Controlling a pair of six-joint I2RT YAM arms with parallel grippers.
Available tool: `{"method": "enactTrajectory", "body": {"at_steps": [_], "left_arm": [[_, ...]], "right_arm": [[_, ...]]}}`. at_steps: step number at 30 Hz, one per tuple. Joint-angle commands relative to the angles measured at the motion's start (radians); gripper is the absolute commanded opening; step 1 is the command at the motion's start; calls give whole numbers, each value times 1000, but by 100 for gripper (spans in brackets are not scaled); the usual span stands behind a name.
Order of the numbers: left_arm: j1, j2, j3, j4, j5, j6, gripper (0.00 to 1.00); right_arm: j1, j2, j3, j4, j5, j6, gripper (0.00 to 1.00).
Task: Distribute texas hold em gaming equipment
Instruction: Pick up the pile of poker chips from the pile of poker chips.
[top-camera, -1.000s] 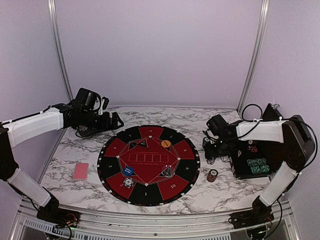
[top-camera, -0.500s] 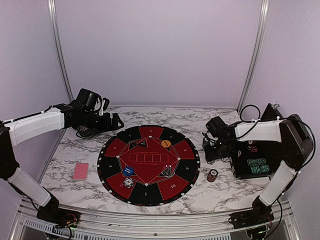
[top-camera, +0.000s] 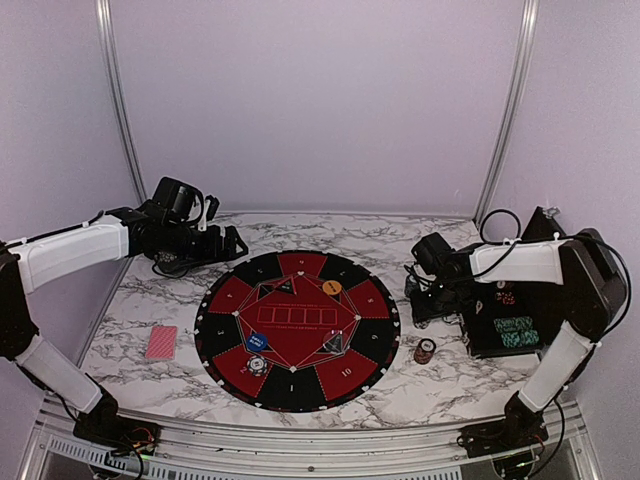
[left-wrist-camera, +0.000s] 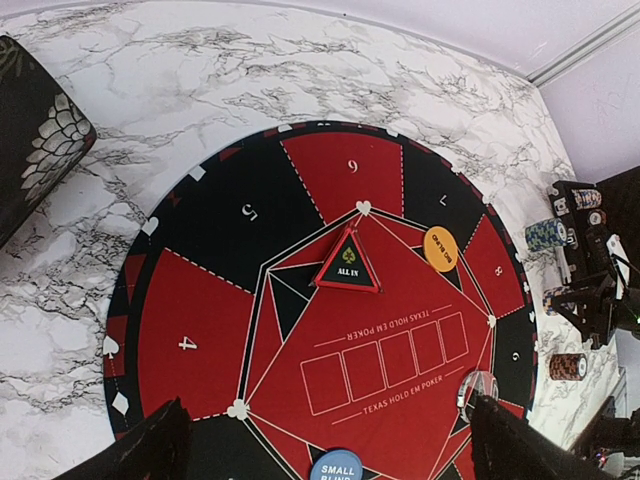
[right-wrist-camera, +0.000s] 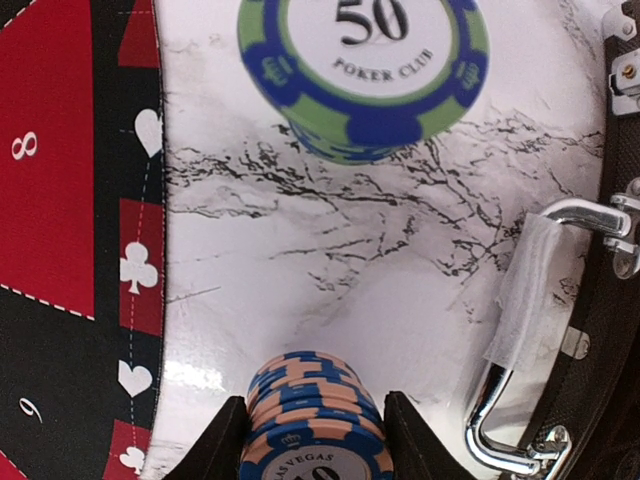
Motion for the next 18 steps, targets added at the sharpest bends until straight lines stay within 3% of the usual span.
{"method": "enactTrajectory", "body": {"at_steps": [1, 18], "left_arm": [[-2, 1, 2, -22, -11, 15, 99], [-2, 5, 3, -18, -10, 20, 99]], "right_arm": [[-6, -6, 22, -3, 0, 7, 39], [8, -10, 65, -34, 3, 13, 37]]}}
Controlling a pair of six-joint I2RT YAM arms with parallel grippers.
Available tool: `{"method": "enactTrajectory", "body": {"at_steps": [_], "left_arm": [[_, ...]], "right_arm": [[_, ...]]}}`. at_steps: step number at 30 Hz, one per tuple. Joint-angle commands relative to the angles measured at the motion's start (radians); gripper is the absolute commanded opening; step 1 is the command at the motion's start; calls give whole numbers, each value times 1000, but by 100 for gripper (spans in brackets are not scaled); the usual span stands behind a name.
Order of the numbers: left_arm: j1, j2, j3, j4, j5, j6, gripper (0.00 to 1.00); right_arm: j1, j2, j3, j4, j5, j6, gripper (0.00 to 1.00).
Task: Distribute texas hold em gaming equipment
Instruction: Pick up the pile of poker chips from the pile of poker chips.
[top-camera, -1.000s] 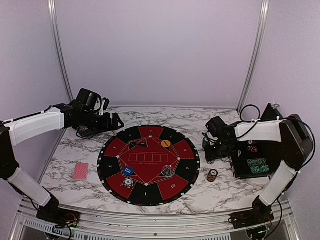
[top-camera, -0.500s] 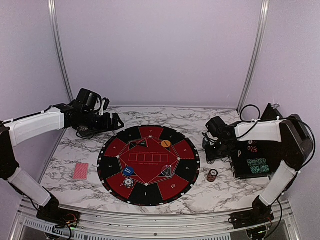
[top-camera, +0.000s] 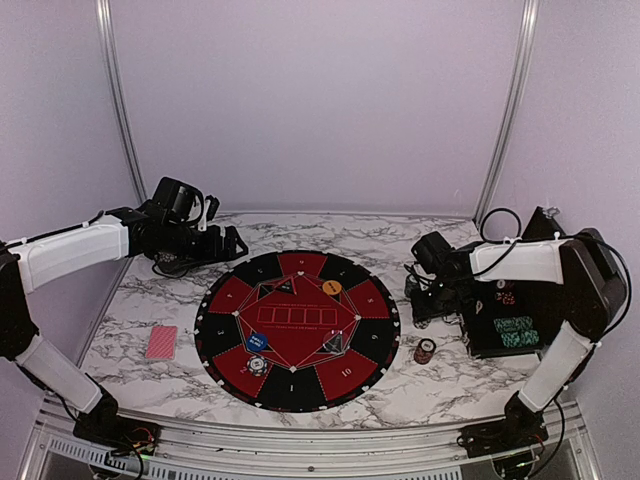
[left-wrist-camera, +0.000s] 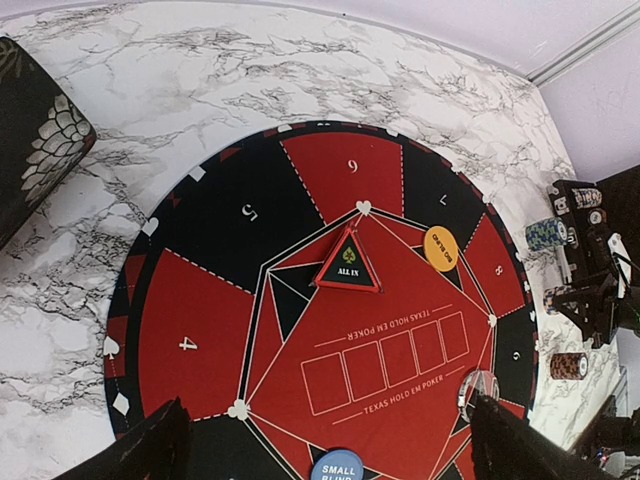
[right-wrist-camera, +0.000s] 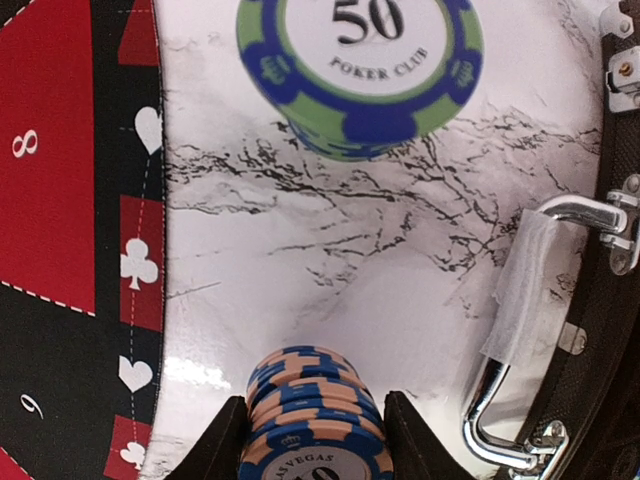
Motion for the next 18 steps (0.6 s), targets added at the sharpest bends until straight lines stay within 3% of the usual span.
{"method": "enactTrajectory", "body": {"at_steps": [1, 18], "left_arm": [[-2, 5, 3, -18, -9, 18, 99], [-1, -7, -10, -18, -15, 27, 99]], "right_arm": [[8, -8, 55, -14, 3, 10, 37], [39, -27, 115, -81, 34, 22, 37]]}}
